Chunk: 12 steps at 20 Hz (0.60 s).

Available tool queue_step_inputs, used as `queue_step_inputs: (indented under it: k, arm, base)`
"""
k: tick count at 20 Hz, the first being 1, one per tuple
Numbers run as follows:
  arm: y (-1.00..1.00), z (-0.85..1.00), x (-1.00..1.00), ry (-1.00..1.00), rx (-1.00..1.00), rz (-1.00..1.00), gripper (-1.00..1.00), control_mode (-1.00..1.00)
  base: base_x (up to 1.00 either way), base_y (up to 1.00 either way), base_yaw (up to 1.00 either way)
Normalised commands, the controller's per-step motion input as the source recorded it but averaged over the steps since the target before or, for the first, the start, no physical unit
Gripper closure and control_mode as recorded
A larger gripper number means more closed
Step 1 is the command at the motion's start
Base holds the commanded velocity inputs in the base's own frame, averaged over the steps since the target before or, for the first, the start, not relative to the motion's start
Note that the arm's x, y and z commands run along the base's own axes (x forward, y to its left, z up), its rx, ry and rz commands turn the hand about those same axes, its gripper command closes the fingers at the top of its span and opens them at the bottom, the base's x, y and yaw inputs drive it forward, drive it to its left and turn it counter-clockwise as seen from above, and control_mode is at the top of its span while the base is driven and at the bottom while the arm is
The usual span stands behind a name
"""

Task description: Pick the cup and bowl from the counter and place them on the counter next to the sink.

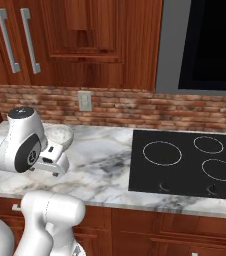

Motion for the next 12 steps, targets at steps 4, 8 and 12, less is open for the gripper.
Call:
queue_step_inputs:
  k: [4, 8, 12]
  arm:
    - [0.0, 0.0, 0.0, 0.0, 0.0, 0.0, -1.0, -1.0]
    - [0.0, -0.01, 0.0, 0.0, 0.0, 0.0, -1.0, -1.0]
    - [0.0, -0.14, 0.0, 0.0, 0.02, 0.0, -1.0, -1.0]
  base:
    - [0.0, 0.0, 0.0]
    - [0.0, 0.0, 0.0]
    - [0.0, 0.0, 0.0]
